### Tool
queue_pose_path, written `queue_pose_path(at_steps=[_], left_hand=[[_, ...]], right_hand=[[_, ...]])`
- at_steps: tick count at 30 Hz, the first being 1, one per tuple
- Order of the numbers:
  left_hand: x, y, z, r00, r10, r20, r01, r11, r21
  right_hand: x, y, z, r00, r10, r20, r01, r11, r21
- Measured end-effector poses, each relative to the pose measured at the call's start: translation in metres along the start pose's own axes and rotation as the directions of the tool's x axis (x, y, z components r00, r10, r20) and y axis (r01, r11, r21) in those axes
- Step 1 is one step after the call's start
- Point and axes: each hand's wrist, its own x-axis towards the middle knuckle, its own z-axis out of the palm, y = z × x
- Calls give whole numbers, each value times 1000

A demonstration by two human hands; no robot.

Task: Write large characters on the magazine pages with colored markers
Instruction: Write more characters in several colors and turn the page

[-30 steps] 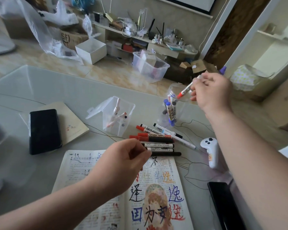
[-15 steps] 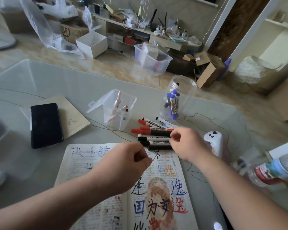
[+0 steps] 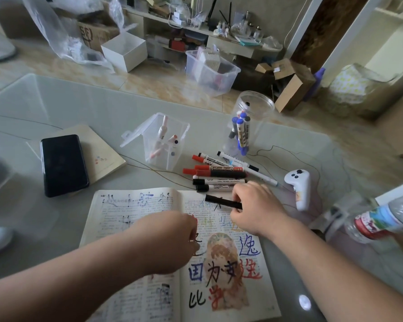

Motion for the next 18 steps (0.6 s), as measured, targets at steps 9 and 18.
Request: queue_pose_path(at_steps=[9,18], left_hand=[[-13,23,-2,946,313,-83,-321,939,-122],[-25,42,14,928,364,-79,-364,843,-396]], right_hand=[[-100,-28,-42,997,-3,82,-56,713,699],[-138,-24,-15,996,80,48,-40,-107,993]])
